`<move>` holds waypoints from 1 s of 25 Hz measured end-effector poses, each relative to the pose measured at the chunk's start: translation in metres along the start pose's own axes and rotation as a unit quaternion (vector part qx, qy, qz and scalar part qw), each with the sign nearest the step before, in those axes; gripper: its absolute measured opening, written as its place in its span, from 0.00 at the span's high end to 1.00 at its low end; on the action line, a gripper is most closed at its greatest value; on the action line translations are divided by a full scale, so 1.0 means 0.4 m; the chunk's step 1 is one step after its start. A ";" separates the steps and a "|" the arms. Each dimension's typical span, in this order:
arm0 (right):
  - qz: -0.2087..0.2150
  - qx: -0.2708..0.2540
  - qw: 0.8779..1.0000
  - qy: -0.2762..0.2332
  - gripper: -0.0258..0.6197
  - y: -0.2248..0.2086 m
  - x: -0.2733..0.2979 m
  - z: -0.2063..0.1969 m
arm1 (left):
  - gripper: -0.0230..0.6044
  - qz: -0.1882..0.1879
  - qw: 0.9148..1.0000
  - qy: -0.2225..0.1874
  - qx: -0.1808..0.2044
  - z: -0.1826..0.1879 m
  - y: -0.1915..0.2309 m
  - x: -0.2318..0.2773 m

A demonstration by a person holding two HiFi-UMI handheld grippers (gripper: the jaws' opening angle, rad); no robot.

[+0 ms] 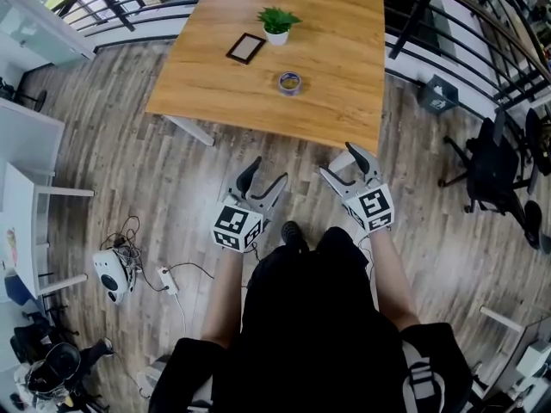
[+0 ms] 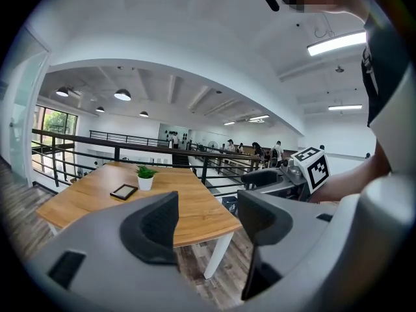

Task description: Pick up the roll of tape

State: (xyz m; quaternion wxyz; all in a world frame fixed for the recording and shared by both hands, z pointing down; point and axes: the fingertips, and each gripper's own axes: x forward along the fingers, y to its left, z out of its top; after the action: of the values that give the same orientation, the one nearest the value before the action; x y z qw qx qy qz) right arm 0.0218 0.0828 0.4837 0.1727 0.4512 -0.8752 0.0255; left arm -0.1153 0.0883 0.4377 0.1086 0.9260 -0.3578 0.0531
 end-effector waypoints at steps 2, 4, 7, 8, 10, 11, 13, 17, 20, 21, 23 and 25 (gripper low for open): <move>-0.001 0.003 1.000 0.000 0.42 0.007 0.007 -0.004 | 0.51 -0.002 1.000 0.003 0.002 -0.004 0.007 -0.003; -0.002 0.006 1.000 0.000 0.42 0.012 0.015 -0.004 | 0.51 -0.002 1.000 0.005 0.003 -0.009 0.015 -0.005; -0.003 0.009 1.000 -0.002 0.42 0.008 0.025 -0.002 | 0.51 -0.004 1.000 0.007 0.006 -0.010 0.022 -0.001; -0.004 0.010 1.000 -0.003 0.42 0.004 0.030 -0.001 | 0.51 -0.004 1.000 0.008 0.007 -0.009 0.025 0.002; -0.005 0.013 1.000 -0.006 0.42 0.000 0.043 0.008 | 0.51 -0.004 1.000 0.009 0.008 -0.005 0.037 0.005; -0.005 0.013 1.000 -0.007 0.42 -0.001 0.050 0.012 | 0.51 -0.003 1.000 0.009 0.008 -0.004 0.044 0.006; -0.003 0.013 1.000 -0.008 0.42 -0.001 0.062 0.012 | 0.51 -0.002 1.000 0.009 0.008 -0.002 0.054 0.009; 0.003 0.014 1.000 -0.001 0.42 -0.014 0.080 0.004 | 0.51 0.001 1.000 0.010 0.007 0.002 0.065 0.023; 0.007 0.018 1.000 -0.002 0.42 -0.027 0.100 0.008 | 0.51 0.004 1.000 0.012 0.004 0.005 0.076 0.035; 0.009 0.019 1.000 -0.003 0.42 -0.031 0.108 0.009 | 0.51 0.005 1.000 0.013 0.003 0.004 0.081 0.039; 0.013 0.018 1.000 -0.004 0.42 -0.039 0.124 0.009 | 0.51 0.008 1.000 0.015 0.002 0.005 0.093 0.048; 0.018 0.017 1.000 -0.003 0.42 -0.048 0.138 0.010 | 0.51 0.012 1.000 0.016 0.000 0.010 0.105 0.059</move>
State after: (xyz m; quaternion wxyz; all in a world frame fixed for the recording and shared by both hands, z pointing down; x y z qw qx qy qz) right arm 0.0066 0.0274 0.4957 0.1619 0.4380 -0.8833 0.0419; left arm -0.1261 0.0417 0.4450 0.1141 0.9206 -0.3670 0.0691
